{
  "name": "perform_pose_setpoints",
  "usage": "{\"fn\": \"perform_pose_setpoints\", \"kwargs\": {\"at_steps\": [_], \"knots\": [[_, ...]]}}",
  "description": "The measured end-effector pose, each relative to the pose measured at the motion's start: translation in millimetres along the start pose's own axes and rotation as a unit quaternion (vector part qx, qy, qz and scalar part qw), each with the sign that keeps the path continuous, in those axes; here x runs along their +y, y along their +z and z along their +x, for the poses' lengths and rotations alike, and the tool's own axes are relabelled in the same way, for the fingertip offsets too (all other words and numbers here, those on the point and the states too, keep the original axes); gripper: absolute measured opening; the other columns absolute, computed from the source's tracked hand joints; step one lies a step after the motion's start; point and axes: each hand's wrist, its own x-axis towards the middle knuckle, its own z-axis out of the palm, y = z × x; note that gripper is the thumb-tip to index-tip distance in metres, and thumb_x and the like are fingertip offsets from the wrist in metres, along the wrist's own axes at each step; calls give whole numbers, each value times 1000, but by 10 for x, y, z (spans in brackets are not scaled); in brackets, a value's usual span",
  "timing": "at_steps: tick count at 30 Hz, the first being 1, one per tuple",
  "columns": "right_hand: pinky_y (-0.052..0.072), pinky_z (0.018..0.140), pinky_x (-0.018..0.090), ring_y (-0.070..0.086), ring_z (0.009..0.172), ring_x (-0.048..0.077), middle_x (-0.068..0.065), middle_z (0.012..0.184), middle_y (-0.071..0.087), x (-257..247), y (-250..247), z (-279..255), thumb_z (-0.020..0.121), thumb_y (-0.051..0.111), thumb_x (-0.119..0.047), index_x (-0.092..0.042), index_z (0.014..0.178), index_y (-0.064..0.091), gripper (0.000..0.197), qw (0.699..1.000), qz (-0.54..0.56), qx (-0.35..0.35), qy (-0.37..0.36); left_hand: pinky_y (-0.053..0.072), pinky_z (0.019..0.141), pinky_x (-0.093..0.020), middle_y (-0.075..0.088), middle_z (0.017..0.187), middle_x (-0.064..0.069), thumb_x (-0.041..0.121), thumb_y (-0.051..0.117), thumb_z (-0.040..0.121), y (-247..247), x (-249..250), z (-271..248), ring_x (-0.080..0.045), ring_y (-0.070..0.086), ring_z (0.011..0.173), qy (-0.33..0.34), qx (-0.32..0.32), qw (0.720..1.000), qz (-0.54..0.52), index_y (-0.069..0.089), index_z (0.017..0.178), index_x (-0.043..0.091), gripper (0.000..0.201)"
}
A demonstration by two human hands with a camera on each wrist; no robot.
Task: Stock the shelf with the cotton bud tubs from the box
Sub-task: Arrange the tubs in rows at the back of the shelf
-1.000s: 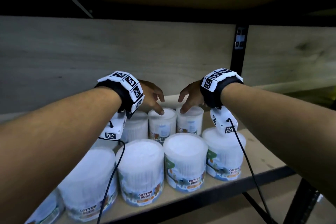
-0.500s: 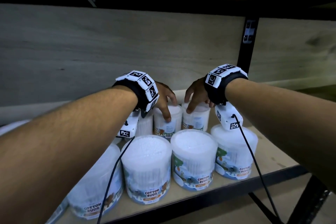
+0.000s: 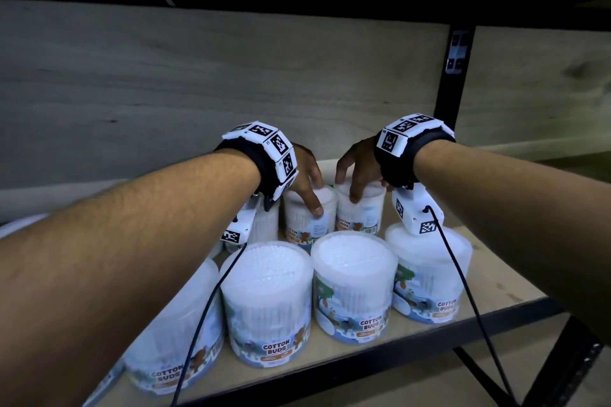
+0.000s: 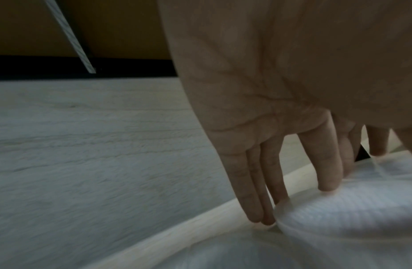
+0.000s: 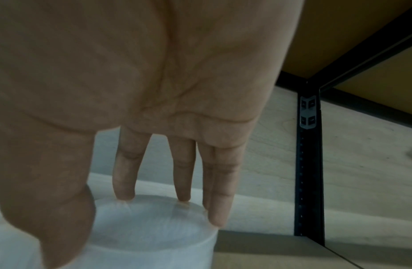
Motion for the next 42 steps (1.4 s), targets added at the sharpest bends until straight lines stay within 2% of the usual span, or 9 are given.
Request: {"fn": "perform_pose_setpoints", "kwargs": {"at_steps": [4, 9, 15, 18, 27, 33, 35, 38, 42], "knots": [[39, 51, 17, 45, 72, 7, -6, 108, 47, 63, 21, 73, 82, 76, -12, -30, 132, 58, 56, 1000, -2, 0, -12, 42, 105, -29, 63, 119, 11, 68, 71, 70, -7, 46, 6, -12, 56, 111, -11, -8, 1000, 17, 64, 128, 27, 71], [42, 55, 21, 46, 69, 6, -7, 97, 51, 111, 16, 146, 77, 78, -9, -35, 124, 60, 56, 1000, 16, -8, -22, 48, 97, -30, 68, 113, 1, 66, 68, 74, -25, 94, 45, -17, 62, 104, -50, -29, 997, 51, 68, 119, 21, 63], [49, 73, 27, 54, 92, 19, -10, 87, 54, 116, 24, 198, 75, 78, -2, -36, 112, 61, 53, 998, 47, -23, -32, 48, 79, -30, 66, 69, -2, 75, 66, 69, 26, 40, 147, -18, 59, 75, -102, -21, 994, 40, 66, 78, 18, 58], [50, 73, 27, 54, 95, 20, -10, 88, 55, 128, 40, 202, 75, 78, -1, -36, 110, 62, 52, 997, 65, -23, -31, 48, 75, -31, 72, 73, -5, 85, 61, 62, 47, 32, 167, -20, 61, 72, -117, 3, 991, 68, 62, 68, 17, 68], [49, 81, 30, 53, 100, 20, -12, 91, 53, 152, 52, 190, 76, 78, -3, -34, 112, 65, 49, 995, 90, -16, -32, 54, 87, -34, 76, 80, -5, 96, 55, 43, 25, 73, 159, -21, 71, 82, -134, 28, 987, 86, 65, 73, 17, 86], [48, 76, 28, 50, 107, 20, -3, 124, 51, 126, 74, 152, 81, 77, -16, -29, 116, 67, 38, 995, 99, 11, -26, 53, 91, -36, 74, 86, -5, 92, 58, 51, -13, 136, 116, -22, 68, 87, -141, 12, 987, 71, 59, 70, 18, 77], [49, 73, 27, 49, 109, 20, -1, 130, 49, 96, 75, 144, 82, 77, -18, -27, 128, 61, 49, 997, 78, 16, -16, 48, 99, -36, 72, 103, -5, 86, 61, 59, -37, 159, 104, -23, 65, 102, -126, -4, 990, 68, 68, 89, 17, 76], [53, 89, 35, 48, 125, 25, 1, 145, 44, 71, 84, 159, 84, 75, -22, -25, 142, 49, 64, 998, 58, 10, 1, 39, 107, -32, 57, 138, -6, 69, 59, 81, -32, 182, 64, -23, 52, 126, -94, -9, 993, 71, 59, 132, 13, 76], [53, 95, 43, 50, 124, 28, 2, 144, 45, 72, 72, 150, 84, 73, -21, -26, 141, 51, 62, 999, 50, -9, 2, 39, 105, -29, 59, 136, -5, 62, 56, 87, -35, 205, 37, -20, 53, 124, -67, -14, 996, 62, 60, 132, 13, 66]]}}
